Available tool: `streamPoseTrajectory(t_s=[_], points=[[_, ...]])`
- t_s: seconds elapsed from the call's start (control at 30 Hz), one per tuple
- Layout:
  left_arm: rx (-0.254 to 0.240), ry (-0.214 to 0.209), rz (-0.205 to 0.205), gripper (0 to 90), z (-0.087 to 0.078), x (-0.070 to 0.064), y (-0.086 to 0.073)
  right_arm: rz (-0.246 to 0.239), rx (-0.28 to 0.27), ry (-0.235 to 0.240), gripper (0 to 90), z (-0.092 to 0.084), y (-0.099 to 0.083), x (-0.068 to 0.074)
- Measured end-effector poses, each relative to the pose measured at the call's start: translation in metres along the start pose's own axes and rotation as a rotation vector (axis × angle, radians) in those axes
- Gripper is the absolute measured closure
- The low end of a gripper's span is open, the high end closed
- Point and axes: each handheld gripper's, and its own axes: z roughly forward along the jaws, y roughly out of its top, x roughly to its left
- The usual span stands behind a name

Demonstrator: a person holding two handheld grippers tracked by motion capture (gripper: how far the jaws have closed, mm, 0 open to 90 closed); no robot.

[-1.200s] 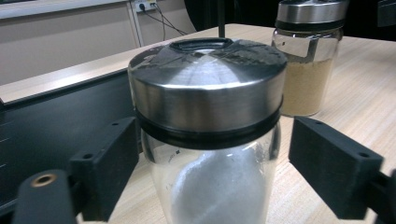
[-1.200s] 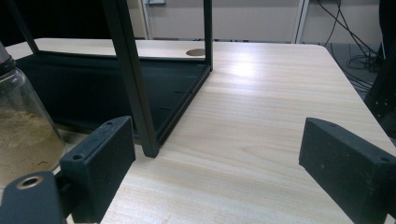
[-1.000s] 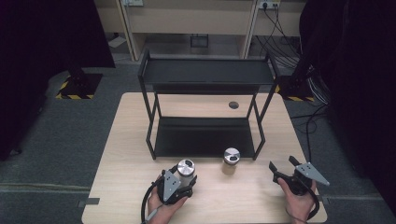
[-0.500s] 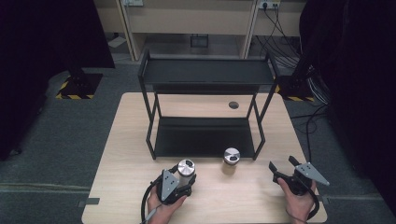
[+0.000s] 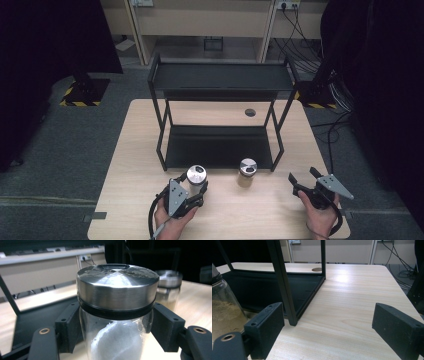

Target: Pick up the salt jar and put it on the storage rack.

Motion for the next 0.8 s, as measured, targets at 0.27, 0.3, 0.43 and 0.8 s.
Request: streamPoseTrajectory(t_s=[0.27,0.3,0.43,0.8], points=[[-0.076,0.039,0.02,30.2,-0.006,-0.001,0.016,0.001,0.0,-0.001,10.8,0.0,0.0,0.0],[-0.08,0.043,0.02,30.2,-0.006,-0.001,0.018,0.002,0.0,-0.002,10.9,0.0,-0.001,0.0],[-0.085,0.05,0.01,30.3,-0.006,0.002,0.023,0.001,-0.002,-0.003,10.8,-0.001,-0.001,0.0],[-0.058,0.08,-0.016,30.3,0.0,0.014,0.05,0.0,0.004,0.005,10.9,0.002,-0.001,0.002]])
